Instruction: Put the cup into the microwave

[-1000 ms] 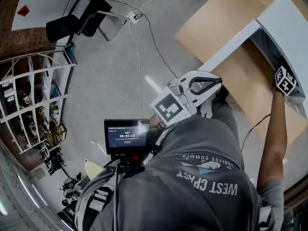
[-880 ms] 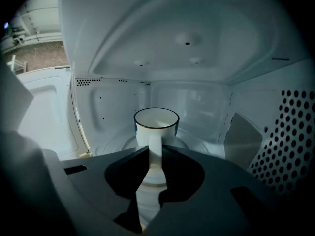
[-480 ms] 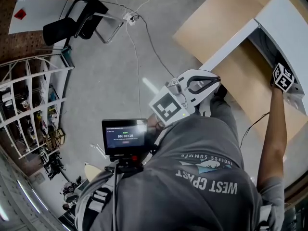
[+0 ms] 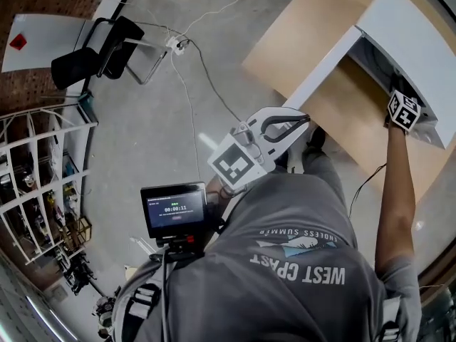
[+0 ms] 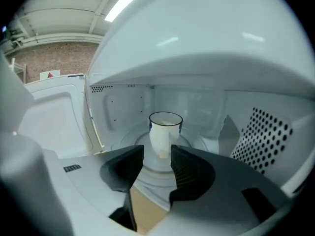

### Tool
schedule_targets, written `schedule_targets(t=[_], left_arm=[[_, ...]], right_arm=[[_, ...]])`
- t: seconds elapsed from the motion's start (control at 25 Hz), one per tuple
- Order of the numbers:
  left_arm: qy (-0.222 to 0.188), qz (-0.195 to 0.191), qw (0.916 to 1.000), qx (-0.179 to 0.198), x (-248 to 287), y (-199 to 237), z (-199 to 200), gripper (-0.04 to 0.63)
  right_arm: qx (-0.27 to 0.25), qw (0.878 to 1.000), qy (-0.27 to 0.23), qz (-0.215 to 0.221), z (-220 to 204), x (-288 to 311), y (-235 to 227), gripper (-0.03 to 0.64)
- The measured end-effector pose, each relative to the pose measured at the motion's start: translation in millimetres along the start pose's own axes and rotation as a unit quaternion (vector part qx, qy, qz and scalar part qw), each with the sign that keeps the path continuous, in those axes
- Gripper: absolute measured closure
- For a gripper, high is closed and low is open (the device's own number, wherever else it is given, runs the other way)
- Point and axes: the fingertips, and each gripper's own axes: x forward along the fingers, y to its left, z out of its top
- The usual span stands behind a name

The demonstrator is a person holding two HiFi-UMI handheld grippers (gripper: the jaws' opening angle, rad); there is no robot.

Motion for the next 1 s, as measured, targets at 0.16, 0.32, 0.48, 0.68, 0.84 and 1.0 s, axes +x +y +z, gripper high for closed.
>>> schedule_targets(t=[0.16, 0.32, 0.48, 0.68, 0.84, 1.0], left_arm=[[-0.013, 0.001, 0.9995, -0.028, -26.9, -1.4, 18.0, 0.574], [-0.024, -0.009, 0.9991, -0.034, -57.1, -8.0, 60.1, 0.574], [-0.033, -0.032, 0.9987, -0.019, -67.9, -30.0, 53.7, 0.574], [-0.051, -0.062, 0.9967, 0.0, -87.6, -50.7, 67.0, 0.574], [-0.064, -0.086, 0.9941, 0.013, -105.4, -73.7, 75.5, 0.574], [-0.08, -0.113, 0.99, 0.026, -116.9, -100.7, 81.5, 0.574]], right_arm=[[-0.004, 1.0, -0.001, 0.0, 16.6, -36.7, 20.3, 0.453], [-0.004, 1.0, -0.004, -0.003, 51.6, -93.5, 38.8, 0.453], [0.015, 0.999, -0.027, -0.01, 37.1, -144.1, 48.2, 0.454], [0.03, 0.997, -0.073, -0.002, 56.5, -218.9, 68.8, 0.456], [0.044, 0.991, -0.128, 0.019, 84.0, -290.2, 90.4, 0.516], [0.061, 0.978, -0.194, 0.051, 116.0, -370.6, 111.5, 0.588]])
